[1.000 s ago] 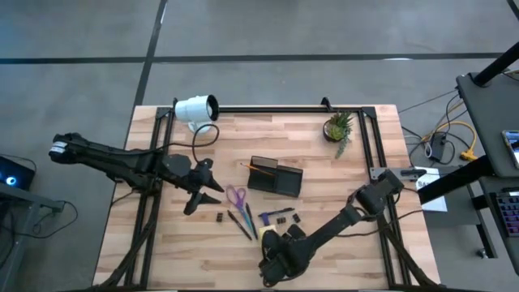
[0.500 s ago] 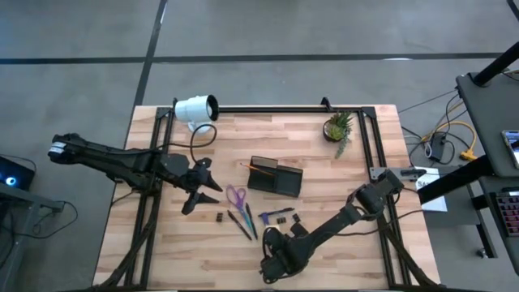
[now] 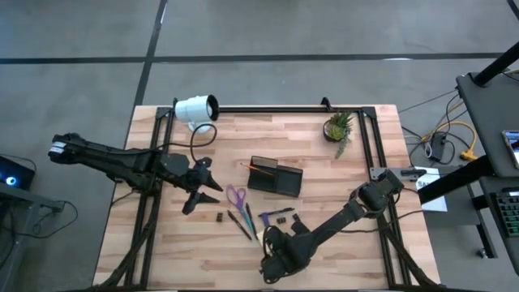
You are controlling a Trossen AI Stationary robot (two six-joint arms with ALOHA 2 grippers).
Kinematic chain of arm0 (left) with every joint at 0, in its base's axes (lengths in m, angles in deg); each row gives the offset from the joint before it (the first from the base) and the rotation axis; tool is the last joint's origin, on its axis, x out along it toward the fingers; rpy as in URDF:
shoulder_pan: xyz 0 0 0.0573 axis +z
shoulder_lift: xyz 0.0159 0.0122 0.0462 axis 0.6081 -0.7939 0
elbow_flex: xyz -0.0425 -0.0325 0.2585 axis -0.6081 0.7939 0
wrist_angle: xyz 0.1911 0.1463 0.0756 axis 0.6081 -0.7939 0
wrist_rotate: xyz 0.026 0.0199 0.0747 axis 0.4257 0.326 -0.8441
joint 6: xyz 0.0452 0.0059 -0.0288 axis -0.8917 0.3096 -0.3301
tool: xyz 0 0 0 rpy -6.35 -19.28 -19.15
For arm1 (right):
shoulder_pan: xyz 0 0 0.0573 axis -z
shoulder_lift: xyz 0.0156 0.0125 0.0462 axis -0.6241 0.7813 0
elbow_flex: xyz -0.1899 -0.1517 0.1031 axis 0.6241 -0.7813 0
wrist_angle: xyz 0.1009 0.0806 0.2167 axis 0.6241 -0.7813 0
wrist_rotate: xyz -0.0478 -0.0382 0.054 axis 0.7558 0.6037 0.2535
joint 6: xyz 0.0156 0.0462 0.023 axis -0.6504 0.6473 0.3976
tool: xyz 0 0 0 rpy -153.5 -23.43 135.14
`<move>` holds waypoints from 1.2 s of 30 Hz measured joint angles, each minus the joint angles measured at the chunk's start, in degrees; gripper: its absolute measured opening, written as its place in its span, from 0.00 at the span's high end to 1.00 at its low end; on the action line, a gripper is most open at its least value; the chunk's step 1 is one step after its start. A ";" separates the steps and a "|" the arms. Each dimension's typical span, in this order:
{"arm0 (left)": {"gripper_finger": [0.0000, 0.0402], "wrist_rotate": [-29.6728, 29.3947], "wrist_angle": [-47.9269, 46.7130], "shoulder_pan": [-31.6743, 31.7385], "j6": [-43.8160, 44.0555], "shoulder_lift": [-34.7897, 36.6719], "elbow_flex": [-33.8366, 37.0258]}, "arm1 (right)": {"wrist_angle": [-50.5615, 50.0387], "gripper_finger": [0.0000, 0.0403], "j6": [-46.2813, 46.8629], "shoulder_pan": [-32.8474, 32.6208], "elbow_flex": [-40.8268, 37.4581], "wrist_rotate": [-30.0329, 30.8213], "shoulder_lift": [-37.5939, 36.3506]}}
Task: Pick and place office supplies into organizer
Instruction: Put the orange pencil into the black desk organizer
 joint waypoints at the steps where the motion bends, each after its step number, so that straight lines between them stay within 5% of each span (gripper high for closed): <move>1: 0.56 -0.01 0.19 0.00 0.01 0.00 0.00 | -0.60 0.96 -0.35 0.01 0.52 0.06 0.02; 26: 0.56 -0.07 1.30 0.02 3.06 0.00 -0.11 | -6.73 0.75 -5.67 -2.04 9.37 0.70 -0.23; 36: 0.56 -0.09 -0.03 -0.01 3.03 -0.15 2.91 | 3.90 0.62 -12.58 -2.18 8.41 -8.30 0.82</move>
